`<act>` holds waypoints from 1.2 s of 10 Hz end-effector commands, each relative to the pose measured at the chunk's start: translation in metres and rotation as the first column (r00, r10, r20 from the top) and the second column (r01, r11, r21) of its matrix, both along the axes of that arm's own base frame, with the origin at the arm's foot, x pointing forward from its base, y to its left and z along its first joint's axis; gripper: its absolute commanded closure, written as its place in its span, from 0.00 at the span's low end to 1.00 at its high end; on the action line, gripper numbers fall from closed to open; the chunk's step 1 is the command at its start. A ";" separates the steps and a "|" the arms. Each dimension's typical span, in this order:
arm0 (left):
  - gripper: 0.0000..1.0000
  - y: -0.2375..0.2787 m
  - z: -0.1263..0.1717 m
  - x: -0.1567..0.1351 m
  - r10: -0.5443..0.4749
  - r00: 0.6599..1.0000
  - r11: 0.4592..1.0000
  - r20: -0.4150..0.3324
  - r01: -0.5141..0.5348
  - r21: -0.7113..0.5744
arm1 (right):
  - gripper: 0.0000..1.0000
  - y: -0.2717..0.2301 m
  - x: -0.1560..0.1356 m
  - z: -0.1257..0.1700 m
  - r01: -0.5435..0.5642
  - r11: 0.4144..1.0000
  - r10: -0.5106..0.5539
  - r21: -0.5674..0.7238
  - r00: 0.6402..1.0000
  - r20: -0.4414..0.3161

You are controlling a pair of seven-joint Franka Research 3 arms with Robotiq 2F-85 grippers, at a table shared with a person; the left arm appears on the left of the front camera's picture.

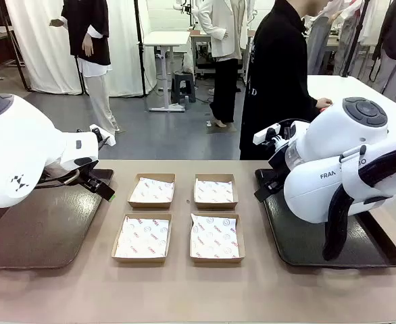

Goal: Individually package the donuts and arrange them on the tray.
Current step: Pick up one Paper togo box.

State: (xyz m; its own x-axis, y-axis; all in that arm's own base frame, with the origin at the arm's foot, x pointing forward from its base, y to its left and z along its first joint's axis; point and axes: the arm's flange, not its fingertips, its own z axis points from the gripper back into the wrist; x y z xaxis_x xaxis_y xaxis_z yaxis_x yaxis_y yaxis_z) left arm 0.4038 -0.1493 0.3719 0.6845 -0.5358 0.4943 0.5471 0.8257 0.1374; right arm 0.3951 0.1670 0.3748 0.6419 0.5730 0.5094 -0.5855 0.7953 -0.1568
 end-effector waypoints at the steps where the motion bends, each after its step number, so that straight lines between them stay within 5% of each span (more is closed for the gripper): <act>1: 0.00 0.000 0.000 0.000 0.000 1.000 1.000 0.000 0.000 0.000 | 0.00 0.000 0.000 0.000 0.000 1.000 0.000 0.000 1.000 0.000; 12: 0.00 0.000 0.000 0.000 0.000 1.000 1.000 0.000 0.000 0.000 | 0.00 0.000 0.000 0.000 0.000 1.000 0.000 0.000 1.000 0.000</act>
